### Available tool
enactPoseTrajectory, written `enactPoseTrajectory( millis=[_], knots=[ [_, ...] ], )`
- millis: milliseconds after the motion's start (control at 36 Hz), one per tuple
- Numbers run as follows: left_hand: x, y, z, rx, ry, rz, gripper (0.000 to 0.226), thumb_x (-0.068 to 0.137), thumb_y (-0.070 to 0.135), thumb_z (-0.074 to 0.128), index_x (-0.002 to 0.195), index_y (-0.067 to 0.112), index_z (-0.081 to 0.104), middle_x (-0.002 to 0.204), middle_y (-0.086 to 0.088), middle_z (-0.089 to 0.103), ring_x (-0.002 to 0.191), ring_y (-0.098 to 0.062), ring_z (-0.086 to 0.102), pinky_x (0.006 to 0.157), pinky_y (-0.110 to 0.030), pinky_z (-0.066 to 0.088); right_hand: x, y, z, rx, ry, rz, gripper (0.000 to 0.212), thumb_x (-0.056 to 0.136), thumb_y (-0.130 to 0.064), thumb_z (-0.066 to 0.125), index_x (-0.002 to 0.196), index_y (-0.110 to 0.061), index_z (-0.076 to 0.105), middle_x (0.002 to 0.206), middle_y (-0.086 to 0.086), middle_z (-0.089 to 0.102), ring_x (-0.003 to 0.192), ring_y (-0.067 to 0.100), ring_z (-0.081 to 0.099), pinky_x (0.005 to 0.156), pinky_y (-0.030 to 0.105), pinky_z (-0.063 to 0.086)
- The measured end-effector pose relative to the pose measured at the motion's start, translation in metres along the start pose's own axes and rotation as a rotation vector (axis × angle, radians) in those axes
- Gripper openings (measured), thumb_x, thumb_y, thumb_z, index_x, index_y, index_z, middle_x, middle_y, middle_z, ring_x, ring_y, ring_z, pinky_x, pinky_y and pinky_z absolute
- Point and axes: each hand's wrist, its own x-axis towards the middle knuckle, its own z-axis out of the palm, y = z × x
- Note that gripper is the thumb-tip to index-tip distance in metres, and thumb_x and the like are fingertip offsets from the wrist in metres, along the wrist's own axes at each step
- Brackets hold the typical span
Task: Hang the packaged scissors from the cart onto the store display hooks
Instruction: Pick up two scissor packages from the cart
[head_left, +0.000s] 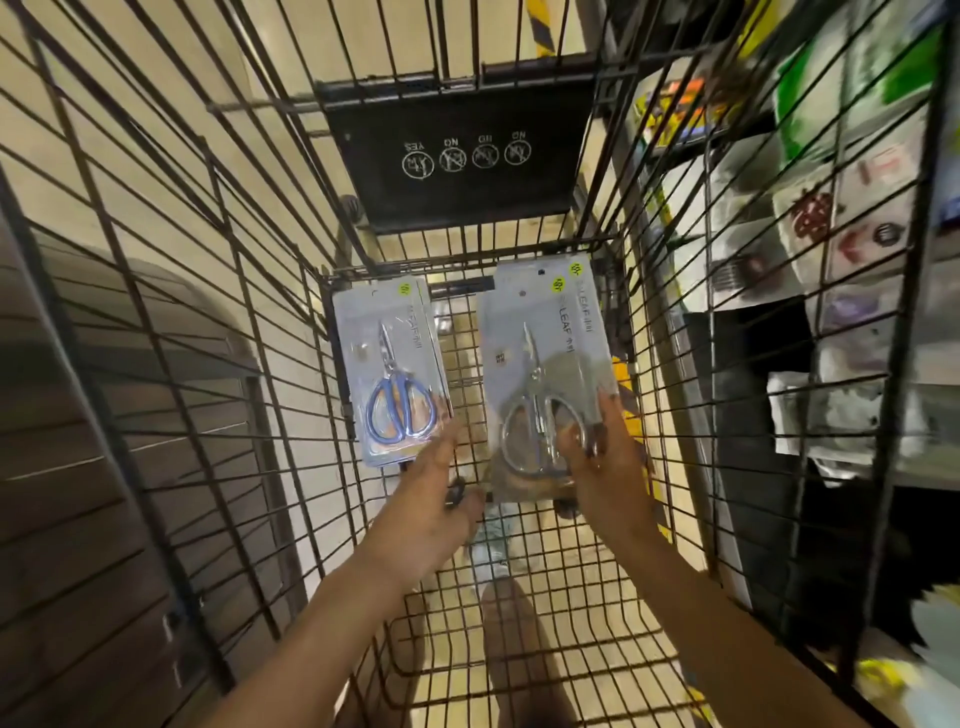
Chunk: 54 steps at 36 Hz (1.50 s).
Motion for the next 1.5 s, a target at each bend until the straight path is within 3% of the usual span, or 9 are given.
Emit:
enactPoseTrajectory(
  millis=[333,472,500,528,556,778,917,1278,1500],
  knots=[
    [-0.009,0.022,-0.007,-0.696,0.219,-0.081,0.095,0.085,-0.006,0.073,0.153,0.042,0.026,0.11,0.004,0.076,0.092,-0.01,0.075,0.091,-0.046,0.047,-0.061,-0.011,0.007,0.347,-0.305,0.145,0.056,0.098,-0.01,0.06,0.147,-0.029,0.043,0.128,0.0,0.068,0.108,0.016,0.071,0.072,0.033,0.062],
    [-0.014,0.025,-0.008,-0.784,0.238,-0.02,0.095,0.087,-0.013,0.067,0.15,0.047,0.028,0.107,-0.009,0.073,0.069,-0.024,0.071,0.081,-0.037,0.056,-0.053,-0.009,0.008,0.277,-0.305,0.133,0.056,0.096,-0.012,0.065,0.146,-0.028,0.045,0.127,0.001,0.069,0.113,0.016,0.069,0.079,0.033,0.062],
    [-0.014,0.024,-0.008,-0.8,0.257,-0.013,0.095,0.088,-0.014,0.065,0.151,0.046,0.029,0.108,-0.013,0.072,0.094,-0.002,0.044,0.076,-0.024,0.057,-0.05,-0.01,0.006,0.231,-0.293,0.115,0.056,0.095,-0.014,0.067,0.145,-0.03,0.046,0.125,0.001,0.069,0.11,0.013,0.069,0.079,0.03,0.061],
    [-0.014,0.023,-0.008,-0.809,0.281,-0.013,0.094,0.088,-0.015,0.064,0.152,0.045,0.03,0.114,-0.015,0.071,0.107,-0.043,0.041,0.076,-0.016,0.053,-0.045,-0.009,0.005,0.159,-0.271,0.086,0.056,0.094,-0.017,0.068,0.144,-0.031,0.047,0.123,-0.001,0.069,0.107,0.008,0.069,0.079,0.026,0.06],
    [-0.014,0.022,-0.008,-0.807,0.305,-0.006,0.092,0.089,-0.015,0.064,0.151,0.046,0.032,0.122,-0.015,0.07,0.107,-0.045,0.051,0.075,-0.015,0.053,-0.039,-0.01,0.003,0.098,-0.24,0.061,0.055,0.094,-0.019,0.069,0.142,-0.033,0.047,0.122,-0.005,0.067,0.104,0.004,0.067,0.082,0.025,0.059],
    [-0.021,0.021,-0.021,-0.74,0.4,0.065,0.09,0.082,-0.007,0.068,0.148,0.045,0.033,0.128,0.002,0.068,0.107,-0.005,0.071,0.073,-0.024,0.062,0.033,-0.01,-0.002,-0.068,0.119,-0.061,0.068,0.091,-0.019,0.074,0.148,-0.023,0.038,0.139,0.001,0.045,0.12,0.012,0.05,0.071,0.006,0.05],
    [-0.022,0.015,-0.022,-0.638,0.455,0.084,0.09,0.087,-0.02,0.06,0.15,0.039,0.032,0.124,0.002,0.069,0.103,0.0,0.071,0.077,-0.016,0.058,0.064,0.008,0.008,-0.288,0.223,-0.006,0.104,0.077,-0.042,0.083,0.157,-0.026,0.017,0.147,0.007,0.038,0.129,0.029,0.047,0.1,0.051,0.052],
    [-0.03,-0.001,-0.015,-0.557,0.441,0.087,0.088,0.094,-0.015,0.056,0.158,0.036,0.024,0.148,-0.002,0.056,0.127,-0.013,0.061,0.097,-0.022,0.053,0.066,0.01,0.018,-0.485,0.339,-0.192,0.114,0.065,-0.019,0.093,0.156,-0.012,0.025,0.136,0.014,0.051,0.12,0.025,0.054,0.096,0.042,0.054],
    [-0.032,0.006,-0.019,-0.542,0.428,0.018,0.093,0.091,-0.013,0.062,0.154,0.046,0.027,0.139,0.004,0.062,0.119,-0.008,0.066,0.091,-0.031,0.058,0.048,0.024,0.014,-0.246,0.133,-0.133,0.039,0.1,-0.028,0.06,0.137,-0.03,0.047,0.12,0.007,0.059,0.106,0.026,0.062,0.071,0.015,0.051]
  ],
)
